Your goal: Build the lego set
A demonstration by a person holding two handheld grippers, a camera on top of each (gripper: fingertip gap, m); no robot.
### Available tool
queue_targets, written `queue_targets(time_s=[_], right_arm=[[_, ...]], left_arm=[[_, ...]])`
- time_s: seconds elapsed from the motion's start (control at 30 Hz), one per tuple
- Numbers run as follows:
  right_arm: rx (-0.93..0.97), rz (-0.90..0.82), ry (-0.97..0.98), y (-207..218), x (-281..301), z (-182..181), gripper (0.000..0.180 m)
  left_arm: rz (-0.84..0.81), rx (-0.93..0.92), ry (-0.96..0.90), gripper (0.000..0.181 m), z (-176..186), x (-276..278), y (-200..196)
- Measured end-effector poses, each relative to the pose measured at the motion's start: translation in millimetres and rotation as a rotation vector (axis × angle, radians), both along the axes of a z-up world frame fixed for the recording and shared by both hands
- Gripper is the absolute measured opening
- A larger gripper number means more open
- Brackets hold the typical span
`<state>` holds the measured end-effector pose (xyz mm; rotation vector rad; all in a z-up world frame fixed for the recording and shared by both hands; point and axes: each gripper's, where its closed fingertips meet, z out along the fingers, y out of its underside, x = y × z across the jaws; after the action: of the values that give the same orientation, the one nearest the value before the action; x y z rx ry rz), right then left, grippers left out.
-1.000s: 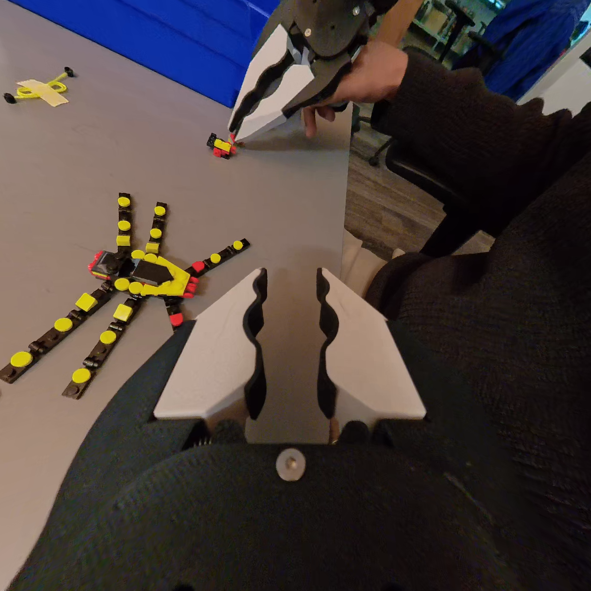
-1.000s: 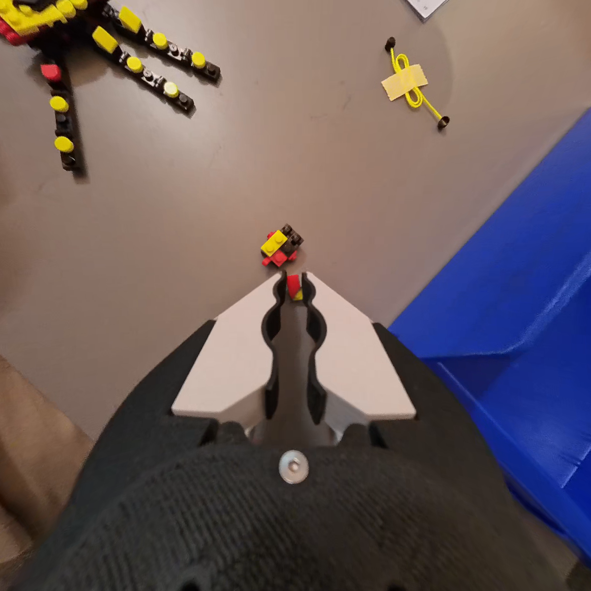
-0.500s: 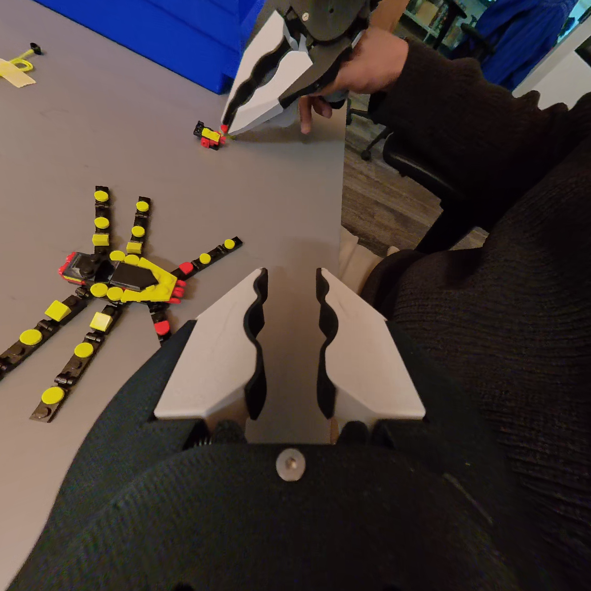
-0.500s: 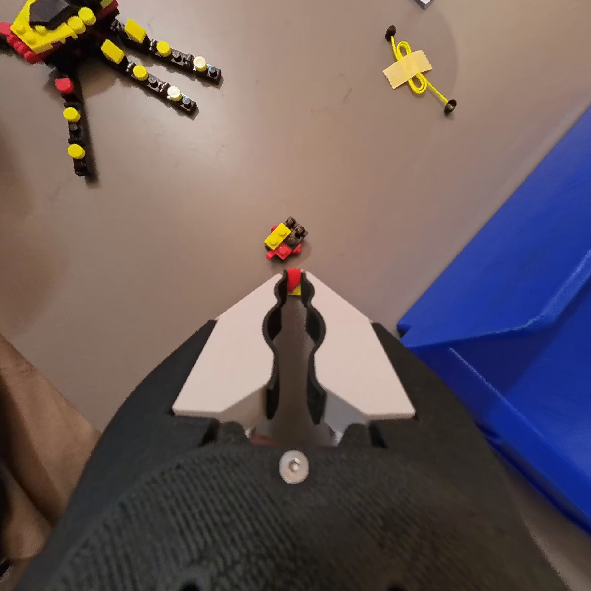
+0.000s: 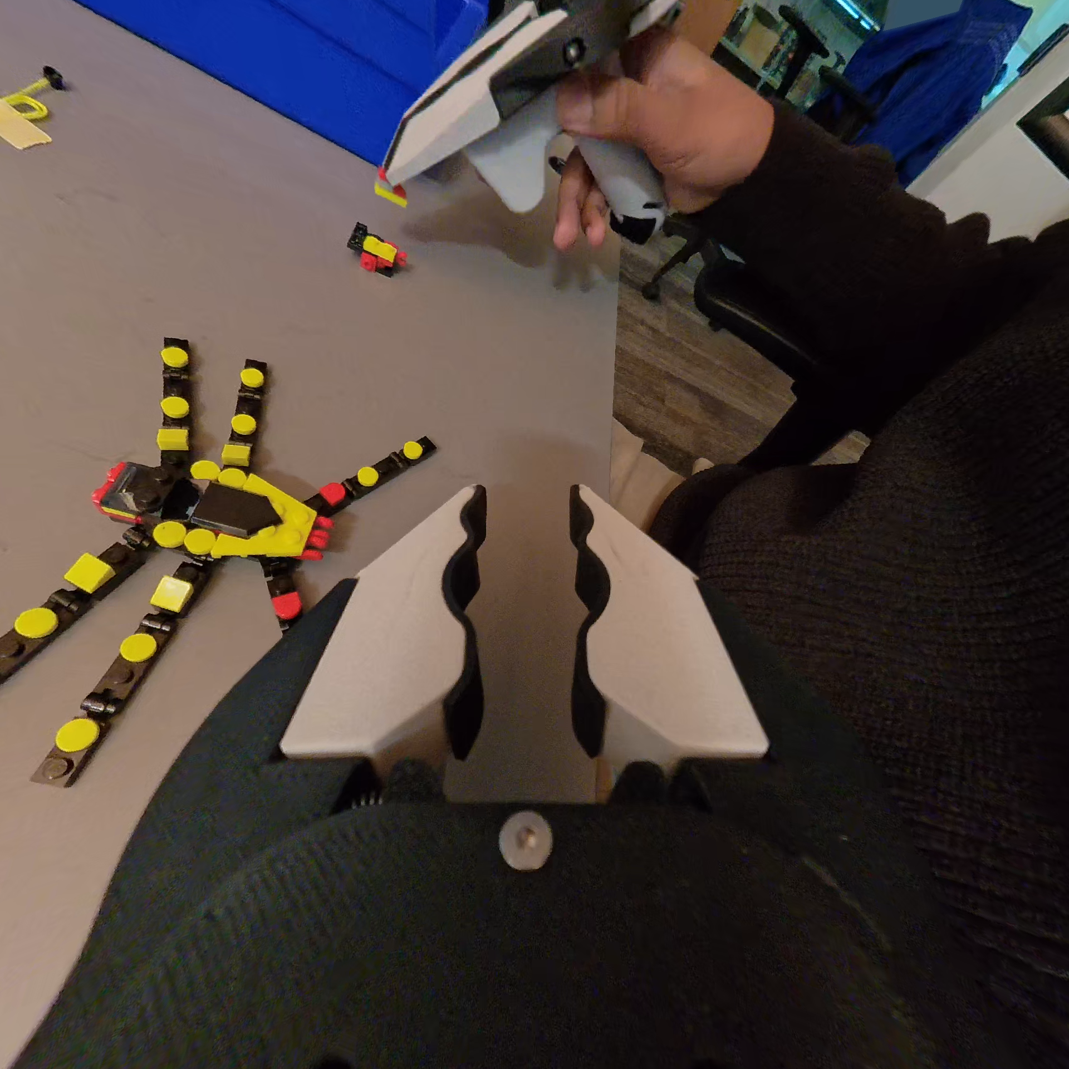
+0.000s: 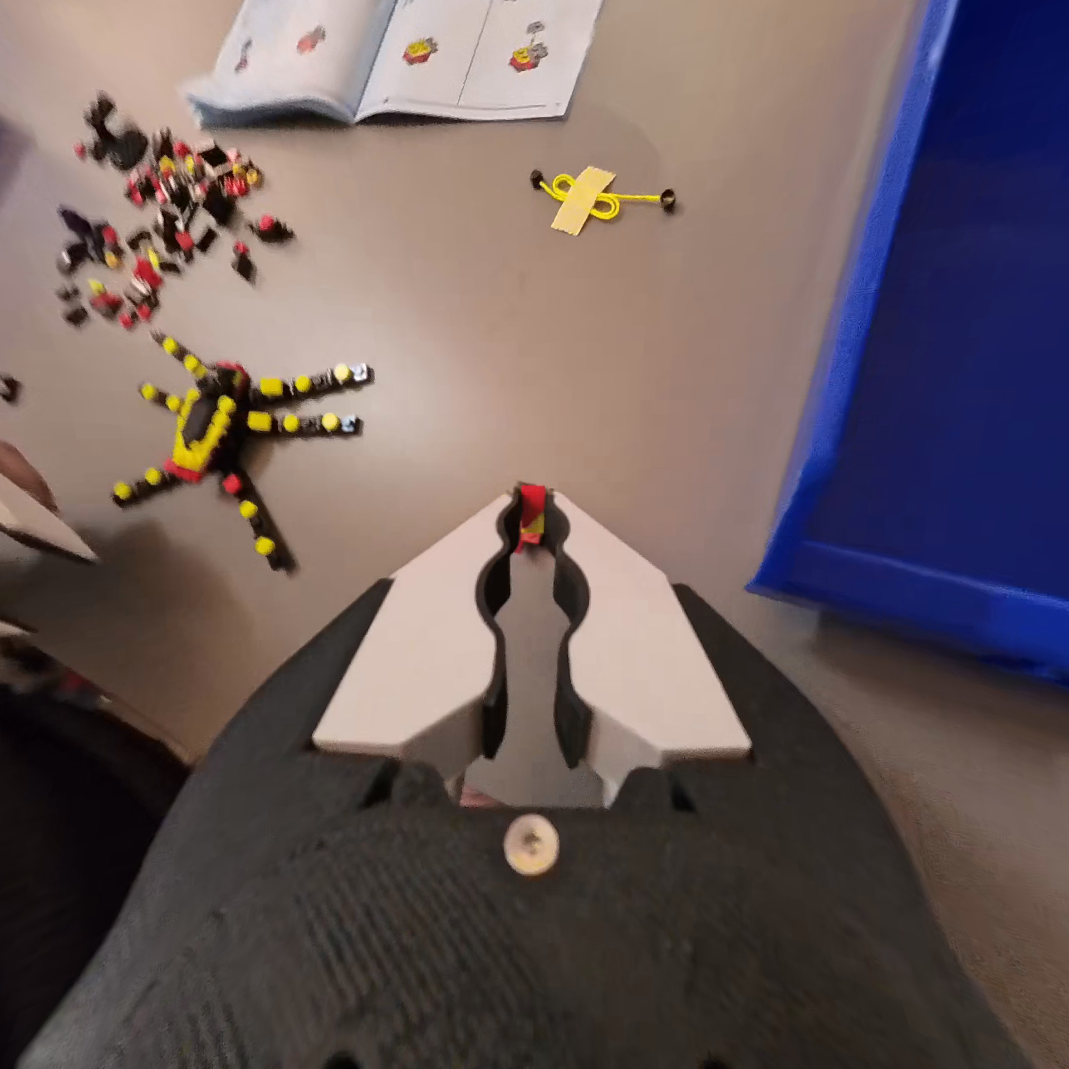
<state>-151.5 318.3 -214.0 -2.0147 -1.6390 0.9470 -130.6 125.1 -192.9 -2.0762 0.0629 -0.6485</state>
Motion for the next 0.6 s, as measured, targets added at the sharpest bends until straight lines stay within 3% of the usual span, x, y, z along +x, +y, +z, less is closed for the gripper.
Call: queue_targets(time_s=[0.1,0.6], right_arm=[[-0.107,-0.085,-0.023,-5.8,-2.4,-3.0,0.006],[-0.024,-0.232,-0.133,-3.1,0.8,-18.5,0.006]], left_arm=[[0.016,-0.001,-0.019,0.027,1.7,-2.8,0.1],[0.081,0.033,-0.226,0.03,25.6,-17.4,-7.0]])
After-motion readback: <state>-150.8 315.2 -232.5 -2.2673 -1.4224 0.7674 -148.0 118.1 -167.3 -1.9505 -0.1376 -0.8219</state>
